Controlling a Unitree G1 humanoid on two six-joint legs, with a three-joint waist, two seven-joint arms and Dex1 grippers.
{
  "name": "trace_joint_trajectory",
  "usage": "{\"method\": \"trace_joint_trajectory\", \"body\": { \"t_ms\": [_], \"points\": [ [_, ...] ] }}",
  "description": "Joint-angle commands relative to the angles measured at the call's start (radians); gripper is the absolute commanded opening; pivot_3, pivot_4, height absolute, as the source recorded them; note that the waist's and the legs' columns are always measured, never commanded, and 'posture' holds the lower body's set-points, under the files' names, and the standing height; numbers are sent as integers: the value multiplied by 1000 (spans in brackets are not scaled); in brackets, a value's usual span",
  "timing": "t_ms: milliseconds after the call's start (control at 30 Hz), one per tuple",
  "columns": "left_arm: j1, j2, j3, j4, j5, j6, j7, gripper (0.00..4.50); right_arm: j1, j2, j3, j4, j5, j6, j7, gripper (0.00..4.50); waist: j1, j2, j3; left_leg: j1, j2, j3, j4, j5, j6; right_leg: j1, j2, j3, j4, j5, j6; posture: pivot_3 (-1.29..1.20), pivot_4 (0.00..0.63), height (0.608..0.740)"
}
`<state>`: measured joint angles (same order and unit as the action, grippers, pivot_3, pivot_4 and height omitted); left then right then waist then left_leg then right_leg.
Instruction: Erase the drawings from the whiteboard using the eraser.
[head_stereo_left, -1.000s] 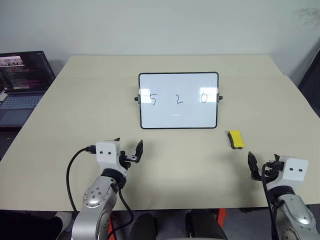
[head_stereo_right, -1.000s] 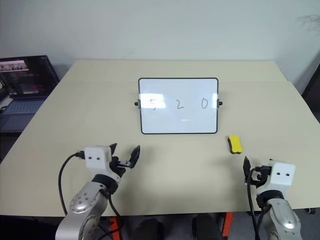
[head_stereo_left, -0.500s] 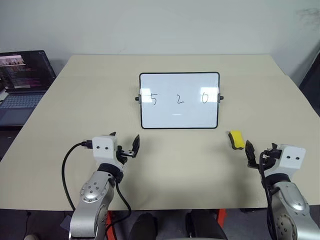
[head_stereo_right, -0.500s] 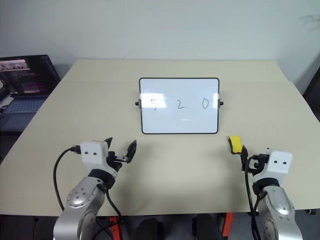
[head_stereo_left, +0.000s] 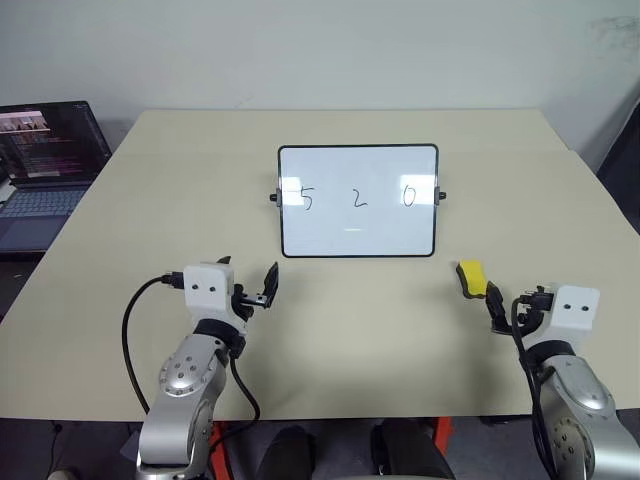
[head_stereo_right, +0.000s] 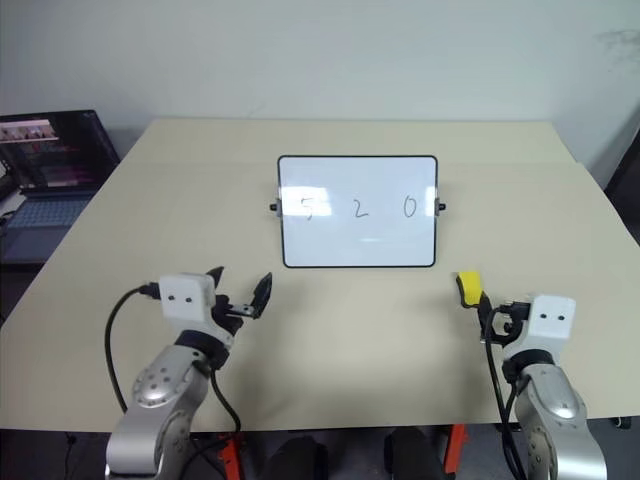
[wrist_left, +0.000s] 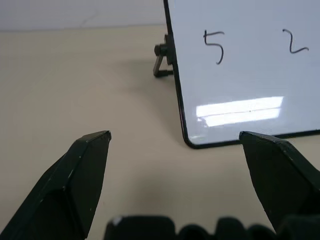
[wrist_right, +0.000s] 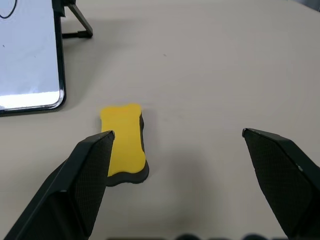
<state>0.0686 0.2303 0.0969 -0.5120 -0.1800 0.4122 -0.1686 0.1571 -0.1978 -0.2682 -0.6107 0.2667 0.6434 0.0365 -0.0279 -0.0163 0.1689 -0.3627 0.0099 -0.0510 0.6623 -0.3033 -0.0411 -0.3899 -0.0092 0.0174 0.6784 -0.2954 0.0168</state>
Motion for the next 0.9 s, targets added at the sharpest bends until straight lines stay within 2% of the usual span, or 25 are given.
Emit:
{"method": "trace_joint_trajectory", "body": {
  "t_ms": [33,167,300,433,533,600,733,900],
  "points": [
    [-26,26,40,9,-13,-3,-18,4500,-69,-11,-7,-54,33,123,-26,4480,-1,0,0,0,0,0,0,0,0,0,0,0,0,0,0,0,150,740],
    [-48,64,45,64,-69,19,-101,4500,-141,7,-7,-25,55,208,-40,4480,-1,0,0,1,0,-1,0,0,0,0,0,-1,0,2,-3,0,150,740],
    [-72,167,21,95,-160,65,-286,4500,-198,0,2,23,52,242,-33,4480,-1,-1,1,0,0,-2,0,0,0,-1,0,-2,-2,2,-4,0,150,740],
    [-115,208,58,131,-179,61,-314,4500,-247,-10,13,55,44,265,-31,4480,0,-1,2,-1,0,-1,0,0,0,-3,0,-1,-1,3,-5,0,150,740],
    [-119,255,30,122,-205,75,-401,4500,-286,-6,12,82,40,293,-43,4480,-1,-1,2,-1,0,-1,-1,0,0,-3,0,-1,-1,3,-5,0,150,740],
    [-123,300,1,82,-254,115,-484,4500,-302,-3,14,91,36,302,-48,4480,-2,-1,2,-1,0,-1,-1,0,0,-3,0,-1,-1,3,-5,0,150,740],
    [-184,470,-41,-26,-394,217,-703,4500,-322,8,31,106,27,319,-52,4480,-3,-1,3,-3,0,-1,-2,0,0,-6,0,-1,0,3,-5,0,150,740],
    [-298,584,-36,-7,-446,256,-801,4500,-332,19,41,116,27,322,-59,4480,-3,-1,5,-2,0,0,-1,0,0,-6,0,-1,0,3,-5,0,150,740]
  ]
}}
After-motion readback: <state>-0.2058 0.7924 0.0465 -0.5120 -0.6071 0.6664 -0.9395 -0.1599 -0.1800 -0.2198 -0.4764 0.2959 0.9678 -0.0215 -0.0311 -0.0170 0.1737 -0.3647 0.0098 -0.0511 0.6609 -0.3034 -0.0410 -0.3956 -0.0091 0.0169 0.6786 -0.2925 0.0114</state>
